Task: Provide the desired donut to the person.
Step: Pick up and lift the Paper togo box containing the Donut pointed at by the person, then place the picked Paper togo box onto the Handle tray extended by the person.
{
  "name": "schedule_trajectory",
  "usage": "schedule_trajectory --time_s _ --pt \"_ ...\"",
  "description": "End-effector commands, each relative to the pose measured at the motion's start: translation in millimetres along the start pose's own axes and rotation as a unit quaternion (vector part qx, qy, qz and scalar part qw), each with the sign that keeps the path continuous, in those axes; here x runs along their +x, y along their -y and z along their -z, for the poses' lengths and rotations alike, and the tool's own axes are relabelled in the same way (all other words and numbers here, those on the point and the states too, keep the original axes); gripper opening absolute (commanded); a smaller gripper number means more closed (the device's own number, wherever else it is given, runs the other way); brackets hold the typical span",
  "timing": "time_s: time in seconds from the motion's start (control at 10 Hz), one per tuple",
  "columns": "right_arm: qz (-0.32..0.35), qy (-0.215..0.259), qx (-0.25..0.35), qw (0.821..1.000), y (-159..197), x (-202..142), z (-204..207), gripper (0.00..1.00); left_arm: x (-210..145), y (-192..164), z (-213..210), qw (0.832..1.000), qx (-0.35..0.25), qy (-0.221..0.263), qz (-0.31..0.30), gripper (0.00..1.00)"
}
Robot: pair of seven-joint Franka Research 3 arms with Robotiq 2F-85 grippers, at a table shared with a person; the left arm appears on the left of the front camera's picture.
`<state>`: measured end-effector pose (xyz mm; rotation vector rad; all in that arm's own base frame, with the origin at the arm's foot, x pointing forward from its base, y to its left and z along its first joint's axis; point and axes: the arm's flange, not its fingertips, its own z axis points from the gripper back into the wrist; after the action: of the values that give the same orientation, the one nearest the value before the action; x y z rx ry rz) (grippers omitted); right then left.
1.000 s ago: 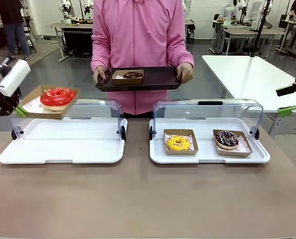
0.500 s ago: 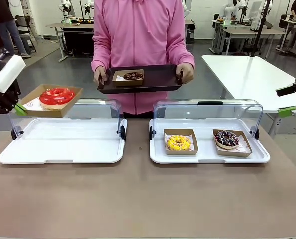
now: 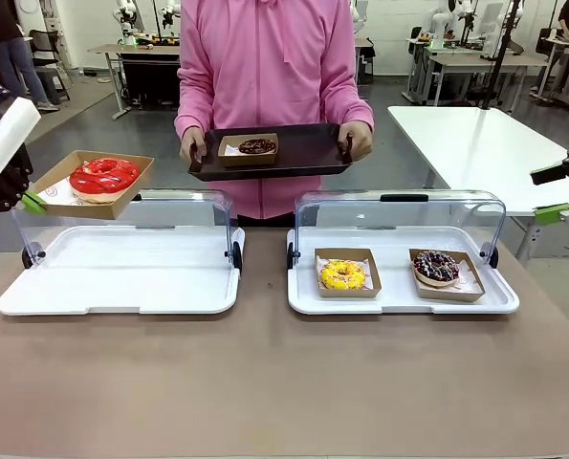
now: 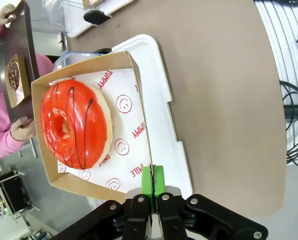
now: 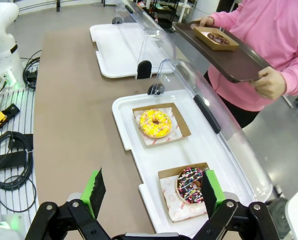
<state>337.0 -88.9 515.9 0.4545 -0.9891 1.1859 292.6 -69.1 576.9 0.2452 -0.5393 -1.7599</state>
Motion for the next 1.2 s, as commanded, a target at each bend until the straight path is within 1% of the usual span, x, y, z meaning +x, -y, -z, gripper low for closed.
schedule_trajectory --time_s 0.0,1.1 --pt "-0.006 0.010 -0.001 1.000 1.5 -0.1 2.1 1.00 2.8 -0.2 1.6 1.000 0.007 -0.010 -0.008 0.00" --pt "-0.006 0.010 -0.001 1.000 1.5 -0.1 2.1 1.00 2.8 -0.2 1.6 1.000 0.007 -0.010 -0.008 0.00"
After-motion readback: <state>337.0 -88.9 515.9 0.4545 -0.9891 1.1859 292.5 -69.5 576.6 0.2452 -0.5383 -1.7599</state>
